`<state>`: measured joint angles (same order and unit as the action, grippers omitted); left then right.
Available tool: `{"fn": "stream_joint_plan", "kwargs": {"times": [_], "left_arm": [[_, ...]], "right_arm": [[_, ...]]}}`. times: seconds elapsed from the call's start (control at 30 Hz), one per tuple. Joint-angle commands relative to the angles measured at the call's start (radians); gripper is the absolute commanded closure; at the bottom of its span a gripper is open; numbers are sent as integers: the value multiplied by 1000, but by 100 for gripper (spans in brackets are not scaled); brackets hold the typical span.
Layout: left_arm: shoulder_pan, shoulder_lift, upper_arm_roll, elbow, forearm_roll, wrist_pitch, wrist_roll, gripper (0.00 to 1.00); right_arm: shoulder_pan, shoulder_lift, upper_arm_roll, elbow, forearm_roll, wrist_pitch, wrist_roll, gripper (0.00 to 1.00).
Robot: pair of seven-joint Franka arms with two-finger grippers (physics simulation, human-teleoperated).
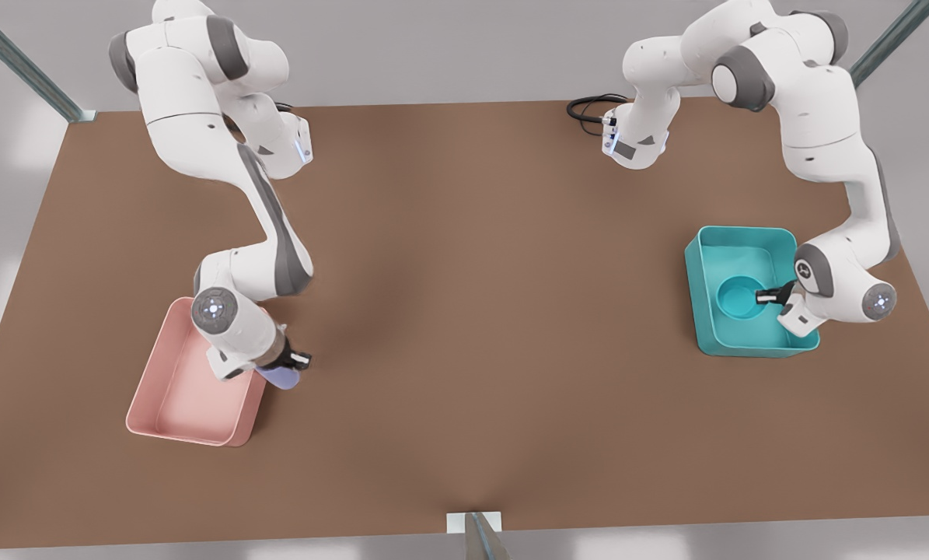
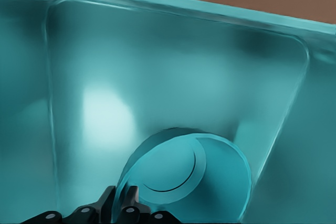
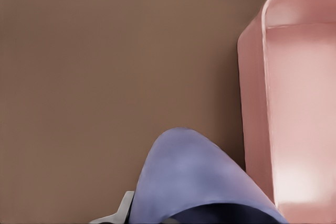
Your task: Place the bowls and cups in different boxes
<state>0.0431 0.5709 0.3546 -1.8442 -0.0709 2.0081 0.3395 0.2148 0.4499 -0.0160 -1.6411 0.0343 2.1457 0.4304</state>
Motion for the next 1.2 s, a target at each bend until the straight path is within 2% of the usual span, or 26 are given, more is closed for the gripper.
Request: {"fn": "stream_joint_plan", "kwargs": {"times": [0.0,0.03,0.07,0.1,0.13,0.17,0.2,0.27,0.3,0.37,0.43,0.6,0.63,0.67,0.83,1.0,1.1,1.17], "left_arm": [[3,0,0,2,-1,87,141,10],[4,-6,0,7,0,84,148,0],[3,-35,6,16,11,75,150,0],[3,-95,41,54,63,-7,148,0],[-5,-177,69,109,111,-155,141,0],[-11,-197,64,213,132,-322,95,0],[-58,-233,26,286,132,-466,17,0],[-60,-264,-279,467,138,-647,-243,0],[-60,-266,-405,520,140,-652,-319,0],[-81,-290,-540,554,201,-652,-376,0],[-126,-299,-545,623,229,-720,-376,0],[-134,-258,-546,603,227,-655,-432,0],[-134,-256,-546,600,227,-660,-430,0],[-131,-253,-546,599,224,-660,-427,0],[-135,-253,-554,600,229,-712,-424,0],[-134,-252,-553,600,230,-700,-419,0],[-127,-250,-553,599,230,-701,-419,0],[-127,-249,-553,599,227,-704,-419,0]], "right_arm": [[-58,-42,-4,17,-16,-144,-295,79],[-113,-66,-4,17,-17,-188,-393,79],[-149,-73,-4,17,-17,-204,-445,79],[-192,-71,-5,17,-19,-216,-505,79],[-212,-50,-22,17,-45,-216,-535,79],[-230,1,-33,35,-85,-202,-544,79],[-247,53,-33,76,-86,-202,-553,79],[-246,131,-39,132,-82,-199,-547,79],[-241,177,-39,168,-74,-193,-541,79],[-241,259,-30,188,-63,-89,-535,79],[-241,285,-29,188,-45,-64,-535,79],[-239,302,-29,188,-37,-49,-533,79],[-239,300,-29,188,-39,-49,-533,61],[-241,297,-29,188,-42,-49,-538,0],[-230,248,-24,191,-43,-95,-548,0],[-212,-33,2,190,-43,-435,-550,0],[-212,-129,2,191,-14,-579,-542,0],[-219,-250,1,142,-5,-690,-530,0]]}}
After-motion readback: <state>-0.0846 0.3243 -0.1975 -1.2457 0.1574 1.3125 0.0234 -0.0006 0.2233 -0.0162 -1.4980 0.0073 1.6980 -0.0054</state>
